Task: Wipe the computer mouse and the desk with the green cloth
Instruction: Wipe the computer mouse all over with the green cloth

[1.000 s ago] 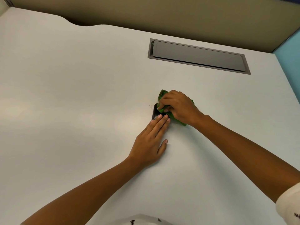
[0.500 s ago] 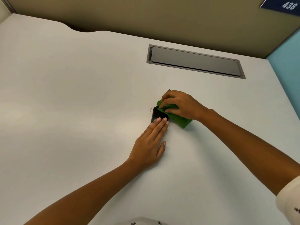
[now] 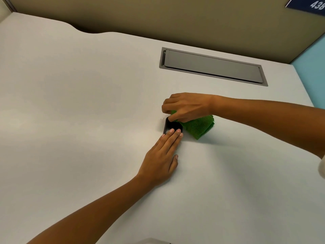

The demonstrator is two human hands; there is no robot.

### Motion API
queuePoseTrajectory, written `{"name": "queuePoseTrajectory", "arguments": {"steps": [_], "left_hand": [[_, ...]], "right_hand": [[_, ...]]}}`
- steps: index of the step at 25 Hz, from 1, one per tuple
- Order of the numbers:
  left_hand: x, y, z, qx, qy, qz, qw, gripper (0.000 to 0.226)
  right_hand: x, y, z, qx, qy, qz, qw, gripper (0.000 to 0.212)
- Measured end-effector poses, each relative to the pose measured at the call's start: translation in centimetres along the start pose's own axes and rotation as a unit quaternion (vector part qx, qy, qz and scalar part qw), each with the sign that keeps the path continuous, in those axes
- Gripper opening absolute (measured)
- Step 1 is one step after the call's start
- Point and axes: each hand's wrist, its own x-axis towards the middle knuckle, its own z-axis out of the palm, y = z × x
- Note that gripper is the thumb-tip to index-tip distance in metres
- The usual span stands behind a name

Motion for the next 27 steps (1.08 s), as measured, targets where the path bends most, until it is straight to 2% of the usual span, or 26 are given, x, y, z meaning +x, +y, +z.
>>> {"name": "queuePoseTrajectory", "arguments": {"steps": [3, 11, 14, 16, 18, 19, 24, 27], "left_hand": [[0.0, 0.1, -0.1, -0.002, 0.004, 0.002, 1.000, 0.057], [0.0, 0.2, -0.1, -0.002, -0.005, -0.007, 1.000, 0.058], [0.0, 0.0, -0.2, 0.004, -0.004, -0.003, 1.000, 0.058], [0.0, 0.2, -0.3, -0.011, -0.007, -0.005, 1.000, 0.060], [0.0, 0.4, -0.5, -0.041, -0.010, -0.013, 0.999, 0.062], [0.0, 0.4, -0.7, -0.056, -0.012, -0.015, 0.998, 0.063], [0.7, -0.1, -2.1, -0.149, -0.045, -0.011, 0.988, 0.057], [1.4, 0.0, -3.0, -0.251, -0.057, -0.016, 0.966, 0.049]], "right_hand": [[-0.1, 0.1, 0.5, -0.019, 0.004, -0.006, 1.000, 0.014], [-0.3, 0.2, 1.8, 0.026, -0.001, 0.083, 0.996, 0.014], [-0.9, -0.2, 2.8, 0.096, 0.029, 0.184, 0.978, 0.011], [-1.7, -0.9, 3.4, 0.216, 0.085, 0.316, 0.920, 0.010], [-2.8, -1.8, 3.6, 0.341, 0.147, 0.425, 0.825, 0.012], [-3.4, -2.5, 3.5, 0.382, 0.177, 0.452, 0.787, 0.013], [-4.1, -7.4, 2.4, 0.503, 0.296, 0.449, 0.676, 0.016], [-2.3, -10.3, 2.1, 0.486, 0.349, 0.496, 0.630, 0.014]]}}
